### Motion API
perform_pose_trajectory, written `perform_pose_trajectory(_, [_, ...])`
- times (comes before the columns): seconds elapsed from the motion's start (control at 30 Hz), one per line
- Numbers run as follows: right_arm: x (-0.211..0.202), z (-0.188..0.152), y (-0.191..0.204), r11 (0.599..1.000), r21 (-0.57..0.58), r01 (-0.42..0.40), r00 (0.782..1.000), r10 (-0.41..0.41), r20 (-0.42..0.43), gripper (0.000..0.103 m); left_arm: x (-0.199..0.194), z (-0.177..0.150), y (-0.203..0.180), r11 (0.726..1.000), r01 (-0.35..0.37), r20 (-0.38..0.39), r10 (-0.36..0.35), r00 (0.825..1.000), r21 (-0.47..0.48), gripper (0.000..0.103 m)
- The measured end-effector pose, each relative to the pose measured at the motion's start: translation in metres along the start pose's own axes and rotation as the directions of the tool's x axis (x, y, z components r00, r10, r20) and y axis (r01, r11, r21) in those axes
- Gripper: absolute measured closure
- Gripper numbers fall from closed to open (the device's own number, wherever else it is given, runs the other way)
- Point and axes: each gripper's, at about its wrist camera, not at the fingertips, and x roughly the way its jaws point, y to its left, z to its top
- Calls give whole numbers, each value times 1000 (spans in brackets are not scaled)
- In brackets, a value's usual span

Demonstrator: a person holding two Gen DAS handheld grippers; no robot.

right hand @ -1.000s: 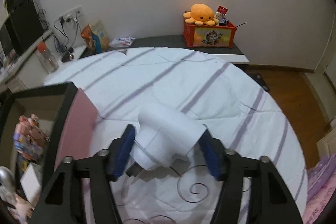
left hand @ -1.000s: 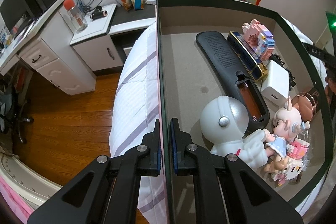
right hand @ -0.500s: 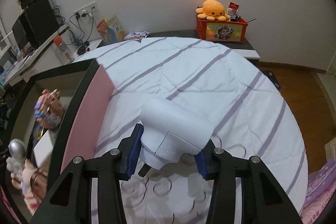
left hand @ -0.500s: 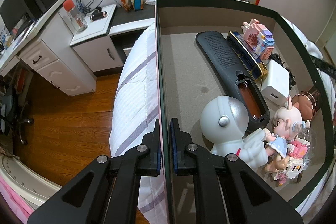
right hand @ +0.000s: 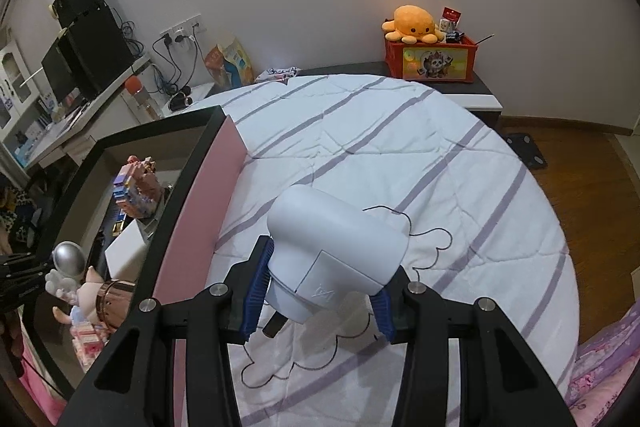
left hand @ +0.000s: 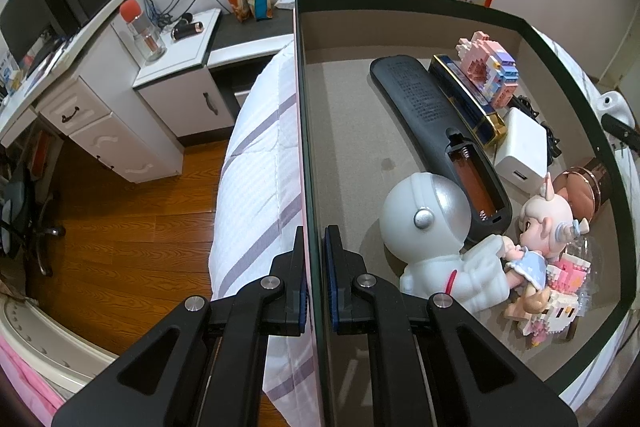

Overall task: Organize rigid objects
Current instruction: 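Lift the white hair dryer and carry it over the pink box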

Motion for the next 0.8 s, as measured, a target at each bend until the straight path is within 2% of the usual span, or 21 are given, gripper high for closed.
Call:
perform_pose_trajectory(0.47, [-36,14,39,996,-85,-31,997,37,74,57,-1,-3,0,1000,13,6,-13,1000,-3,96])
perform_pose_trajectory(0.8, [-34,30,90,977,-187,-98,990,115,81,57,-2,-5,0,1000,17,10,-17,1000,4,96])
